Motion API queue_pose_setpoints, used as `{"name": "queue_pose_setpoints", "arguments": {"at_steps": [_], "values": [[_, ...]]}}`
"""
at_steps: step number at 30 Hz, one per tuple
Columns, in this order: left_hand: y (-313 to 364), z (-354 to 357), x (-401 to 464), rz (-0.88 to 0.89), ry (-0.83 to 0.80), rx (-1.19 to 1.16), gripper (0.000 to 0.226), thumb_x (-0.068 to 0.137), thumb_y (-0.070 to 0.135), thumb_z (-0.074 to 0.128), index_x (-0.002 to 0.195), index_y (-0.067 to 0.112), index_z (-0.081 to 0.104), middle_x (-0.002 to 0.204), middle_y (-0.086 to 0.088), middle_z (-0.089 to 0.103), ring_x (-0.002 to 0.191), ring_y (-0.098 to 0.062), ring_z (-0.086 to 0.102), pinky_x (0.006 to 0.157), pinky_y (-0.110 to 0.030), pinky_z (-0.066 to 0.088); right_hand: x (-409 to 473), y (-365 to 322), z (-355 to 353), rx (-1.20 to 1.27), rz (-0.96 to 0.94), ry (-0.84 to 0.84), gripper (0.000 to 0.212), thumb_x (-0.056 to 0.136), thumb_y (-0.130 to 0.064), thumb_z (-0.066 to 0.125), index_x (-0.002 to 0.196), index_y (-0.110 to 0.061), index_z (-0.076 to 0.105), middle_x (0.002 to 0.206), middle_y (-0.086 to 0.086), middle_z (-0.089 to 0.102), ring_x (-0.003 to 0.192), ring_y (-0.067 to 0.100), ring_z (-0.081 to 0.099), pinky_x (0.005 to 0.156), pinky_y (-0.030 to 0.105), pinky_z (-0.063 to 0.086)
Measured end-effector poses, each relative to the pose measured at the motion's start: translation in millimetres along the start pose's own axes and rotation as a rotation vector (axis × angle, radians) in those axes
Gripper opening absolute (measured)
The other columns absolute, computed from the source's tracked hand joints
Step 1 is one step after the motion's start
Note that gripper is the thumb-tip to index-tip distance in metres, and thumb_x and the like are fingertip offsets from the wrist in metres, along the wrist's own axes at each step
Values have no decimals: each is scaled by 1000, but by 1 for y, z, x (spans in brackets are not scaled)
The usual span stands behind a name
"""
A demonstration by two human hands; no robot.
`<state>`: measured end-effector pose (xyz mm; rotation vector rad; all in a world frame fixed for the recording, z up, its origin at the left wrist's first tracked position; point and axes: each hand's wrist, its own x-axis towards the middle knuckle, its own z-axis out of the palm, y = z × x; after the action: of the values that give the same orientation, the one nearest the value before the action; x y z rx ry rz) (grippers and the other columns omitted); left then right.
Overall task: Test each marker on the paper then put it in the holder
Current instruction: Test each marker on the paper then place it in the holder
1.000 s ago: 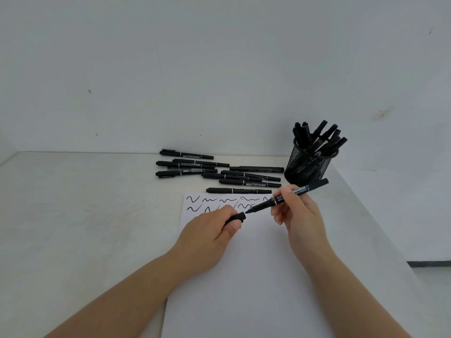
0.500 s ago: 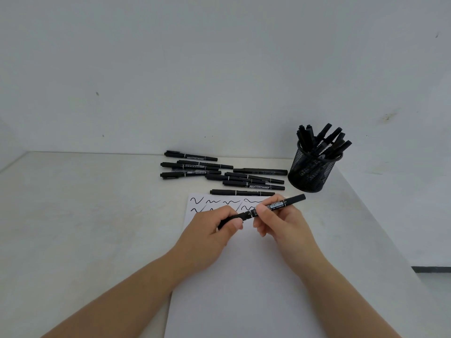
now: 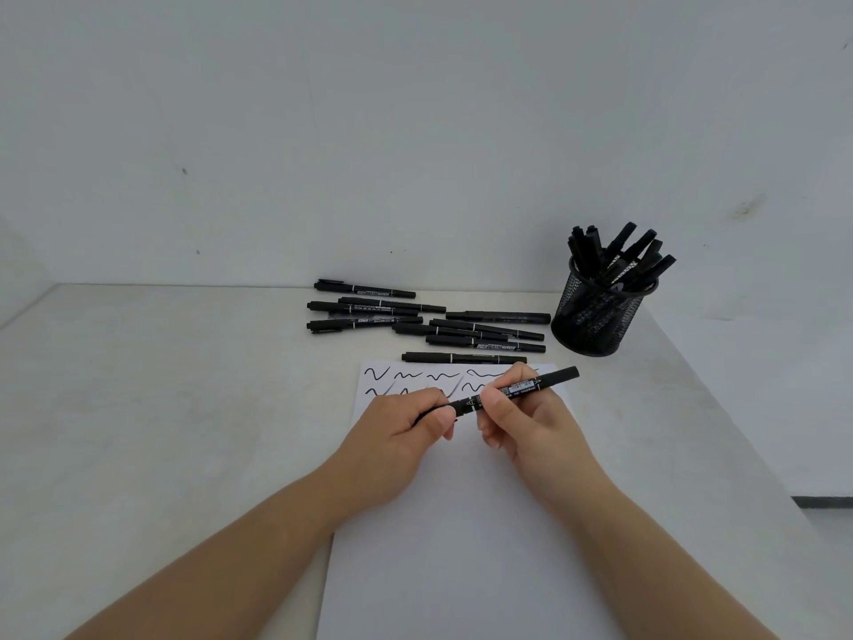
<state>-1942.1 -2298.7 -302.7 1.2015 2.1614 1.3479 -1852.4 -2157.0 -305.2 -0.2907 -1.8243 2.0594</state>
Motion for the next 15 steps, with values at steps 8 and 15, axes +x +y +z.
{"name": "queue_pose_setpoints", "arguments": {"at_steps": [8, 15], "values": [[0, -5, 0, -41, -65, -141, 28, 84, 34, 41, 58, 32, 50, 44, 11, 37, 44, -5, 30, 45, -15, 25, -3, -7, 5, -76, -66, -45, 17, 91, 1, 48, 78, -10, 46, 55, 3, 50, 49, 11, 43, 51, 15, 38], [4, -2, 1, -44, 3, -47, 30, 91, 34, 42, 64, 33, 52, 48, 9, 38, 49, -10, 33, 47, -16, 27, 0, -12, 6, -237, 19, 63, 15, 90, -12, 56, 75, -13, 55, 49, -8, 52, 46, 7, 44, 50, 18, 37]]}}
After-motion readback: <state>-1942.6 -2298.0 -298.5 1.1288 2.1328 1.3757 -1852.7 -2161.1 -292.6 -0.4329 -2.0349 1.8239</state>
